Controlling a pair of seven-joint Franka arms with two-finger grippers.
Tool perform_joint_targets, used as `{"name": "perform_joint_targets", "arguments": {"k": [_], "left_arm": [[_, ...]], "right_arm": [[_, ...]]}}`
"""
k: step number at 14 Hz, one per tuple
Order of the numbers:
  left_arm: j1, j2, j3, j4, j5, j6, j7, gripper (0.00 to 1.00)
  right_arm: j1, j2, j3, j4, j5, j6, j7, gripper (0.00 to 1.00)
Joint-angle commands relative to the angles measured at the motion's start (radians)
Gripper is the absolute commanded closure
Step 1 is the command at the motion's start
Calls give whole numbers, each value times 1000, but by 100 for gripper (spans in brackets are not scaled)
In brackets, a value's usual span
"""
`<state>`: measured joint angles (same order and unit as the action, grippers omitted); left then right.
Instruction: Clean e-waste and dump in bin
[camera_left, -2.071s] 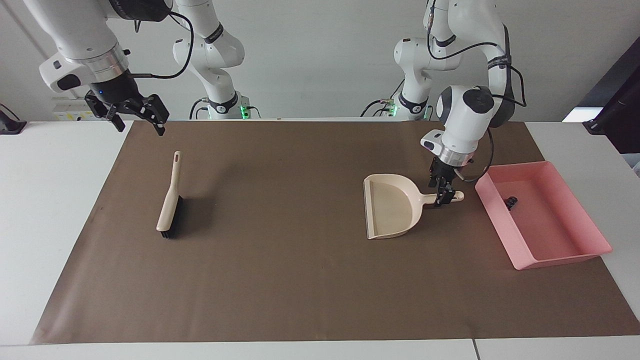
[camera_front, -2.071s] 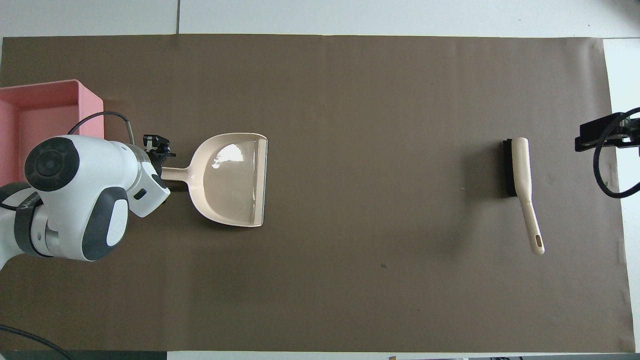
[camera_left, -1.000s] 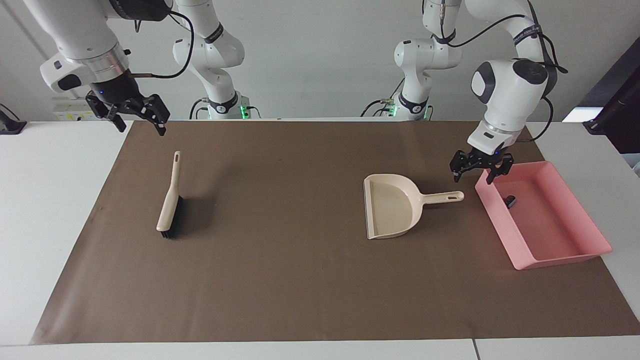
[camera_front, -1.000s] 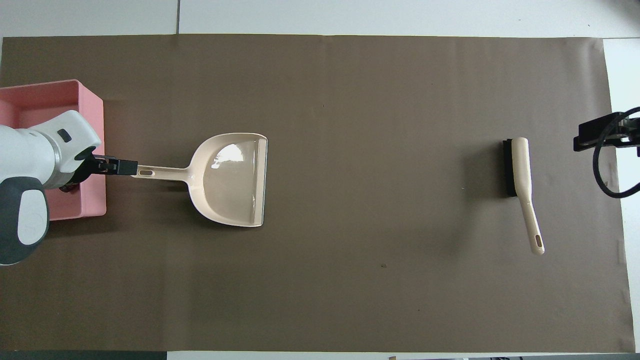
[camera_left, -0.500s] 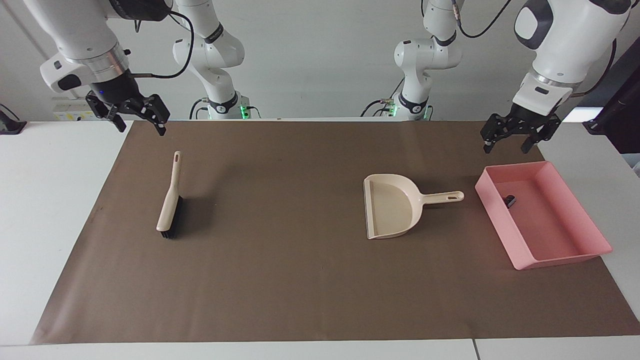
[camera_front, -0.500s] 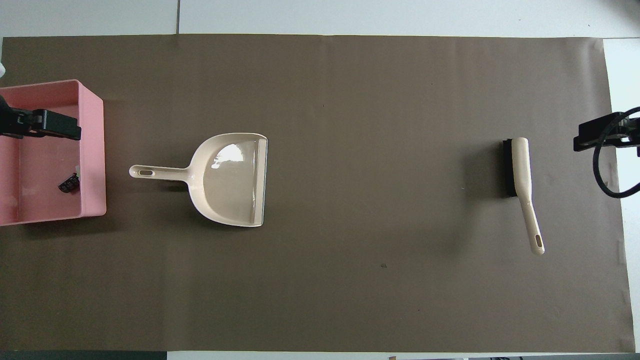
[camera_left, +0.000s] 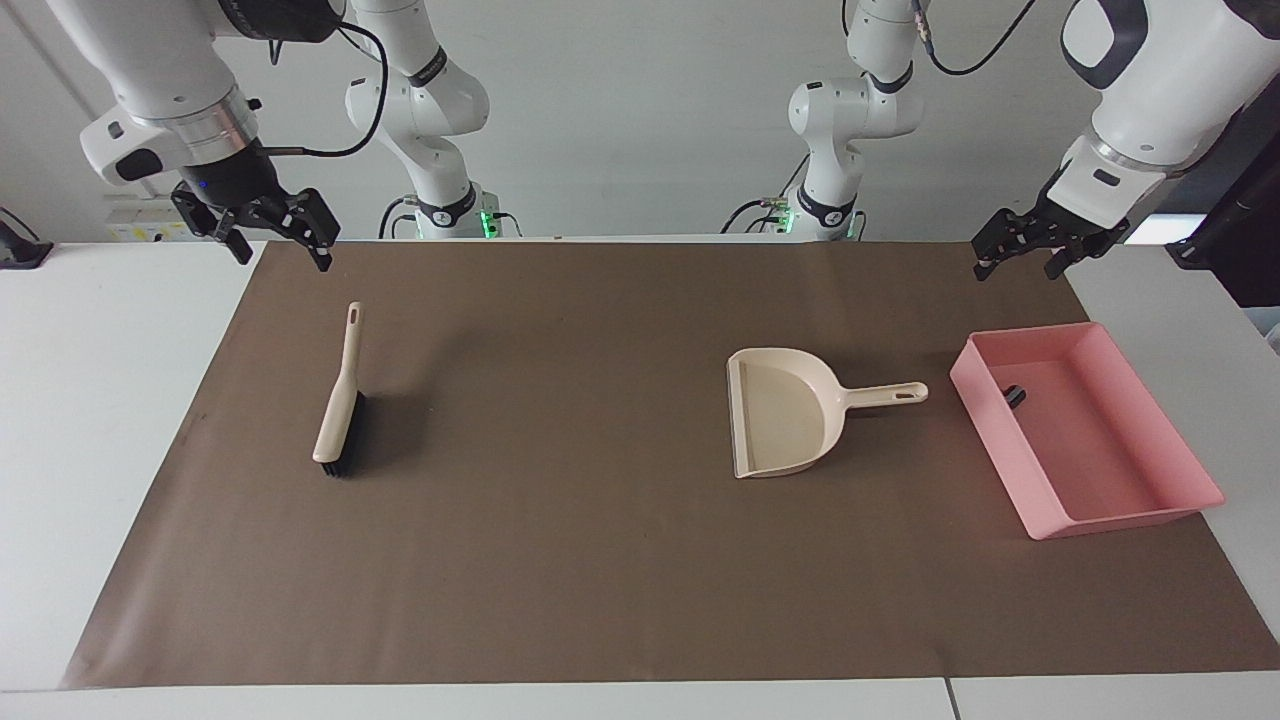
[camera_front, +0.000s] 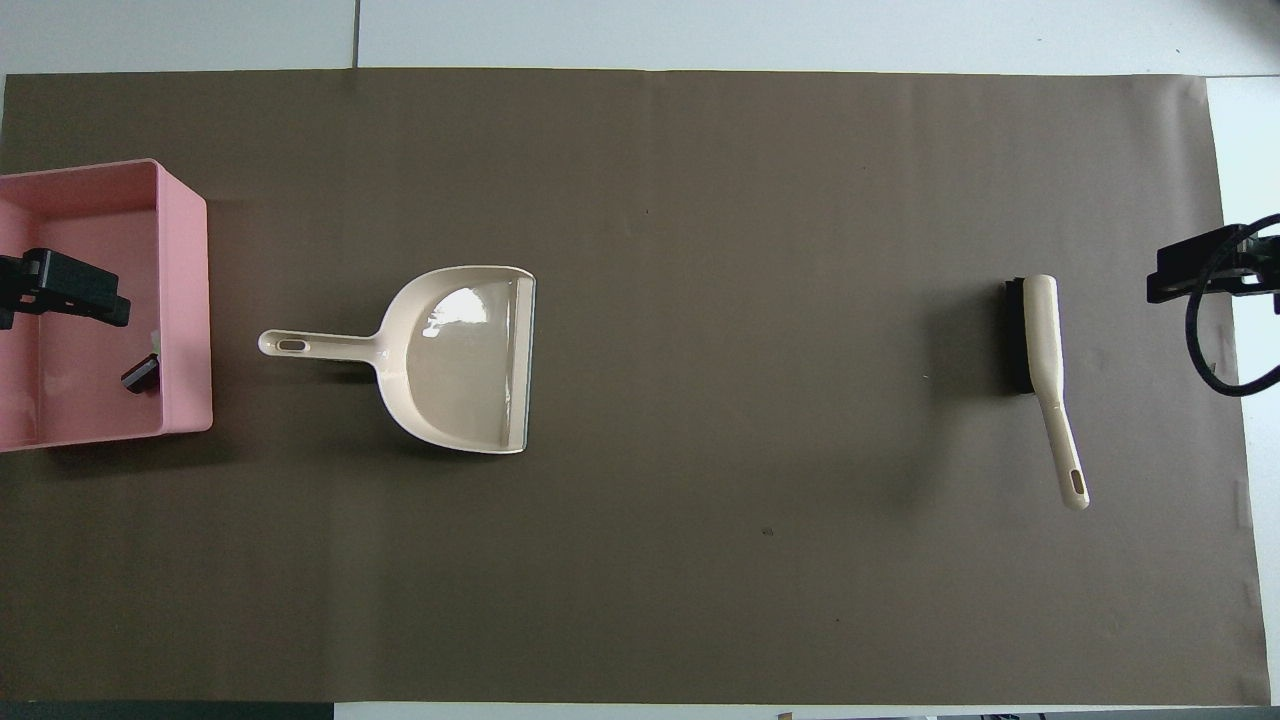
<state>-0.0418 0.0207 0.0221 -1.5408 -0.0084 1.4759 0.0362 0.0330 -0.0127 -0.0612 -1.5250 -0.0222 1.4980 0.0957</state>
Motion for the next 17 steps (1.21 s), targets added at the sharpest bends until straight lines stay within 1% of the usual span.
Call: {"name": "perform_joint_targets", "arguments": {"k": [1, 4, 17], "left_arm": [[8, -50, 2, -62, -18, 0, 19, 2], [8, -47, 2, -64, -16, 46, 22, 2], [6, -47, 2, -67, -15, 55, 22, 2]], "right_arm": [[-7, -12, 4, -14, 16, 4, 7, 1], [-7, -12, 4, -14, 16, 4, 7, 1], [-7, -12, 4, -14, 16, 4, 7, 1]]}}
